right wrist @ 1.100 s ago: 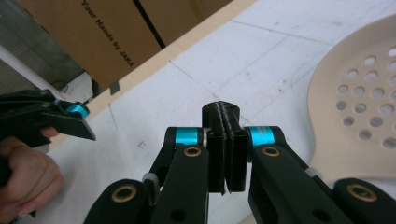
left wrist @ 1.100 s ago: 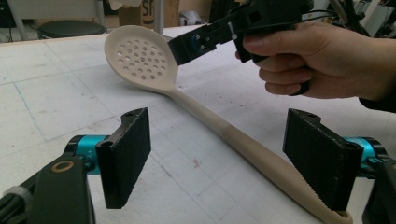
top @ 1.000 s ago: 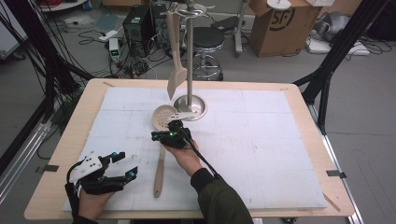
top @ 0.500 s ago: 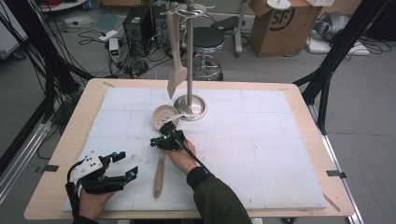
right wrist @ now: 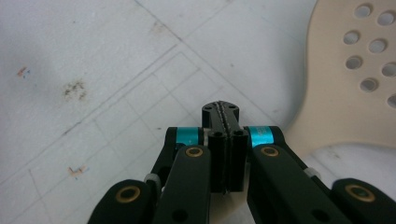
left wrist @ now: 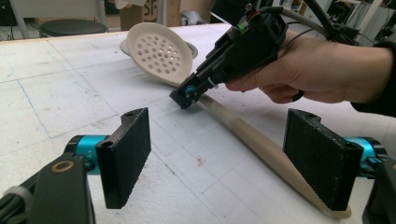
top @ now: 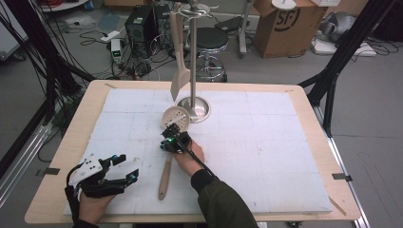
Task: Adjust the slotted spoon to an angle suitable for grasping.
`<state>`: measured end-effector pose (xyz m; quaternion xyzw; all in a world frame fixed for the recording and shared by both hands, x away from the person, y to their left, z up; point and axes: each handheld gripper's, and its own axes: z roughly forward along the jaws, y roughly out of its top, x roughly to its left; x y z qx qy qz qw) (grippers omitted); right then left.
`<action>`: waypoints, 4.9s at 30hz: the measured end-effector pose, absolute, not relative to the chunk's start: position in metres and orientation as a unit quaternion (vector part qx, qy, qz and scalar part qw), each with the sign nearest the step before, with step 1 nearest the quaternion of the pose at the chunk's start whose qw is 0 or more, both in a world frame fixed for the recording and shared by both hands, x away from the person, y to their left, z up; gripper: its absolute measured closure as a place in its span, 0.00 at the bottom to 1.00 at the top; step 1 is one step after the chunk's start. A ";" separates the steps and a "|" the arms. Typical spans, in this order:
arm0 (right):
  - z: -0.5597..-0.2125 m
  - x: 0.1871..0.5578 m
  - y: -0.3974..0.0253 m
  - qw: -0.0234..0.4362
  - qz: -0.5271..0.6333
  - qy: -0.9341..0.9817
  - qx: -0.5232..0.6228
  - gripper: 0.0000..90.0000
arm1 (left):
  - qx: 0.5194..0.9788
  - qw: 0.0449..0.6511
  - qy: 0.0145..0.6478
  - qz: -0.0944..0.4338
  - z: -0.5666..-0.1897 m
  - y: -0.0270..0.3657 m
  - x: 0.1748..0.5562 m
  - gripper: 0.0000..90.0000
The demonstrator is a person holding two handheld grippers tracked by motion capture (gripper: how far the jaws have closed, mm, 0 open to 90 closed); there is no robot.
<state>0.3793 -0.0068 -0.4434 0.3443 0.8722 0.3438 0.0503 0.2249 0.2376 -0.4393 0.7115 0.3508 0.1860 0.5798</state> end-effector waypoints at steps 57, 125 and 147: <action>-0.450 0.376 -0.151 0.069 0.394 0.779 0.483 1.00 | 0.721 0.573 0.344 0.183 -0.441 0.230 0.226 0.27; -0.459 0.286 -0.202 -0.044 0.417 0.769 0.482 1.00 | 0.725 0.574 0.334 0.184 -0.437 0.222 0.228 0.27; -0.462 0.311 -0.130 -0.078 0.421 0.800 0.420 1.00 | 0.726 0.574 0.334 0.177 -0.439 0.220 0.232 0.27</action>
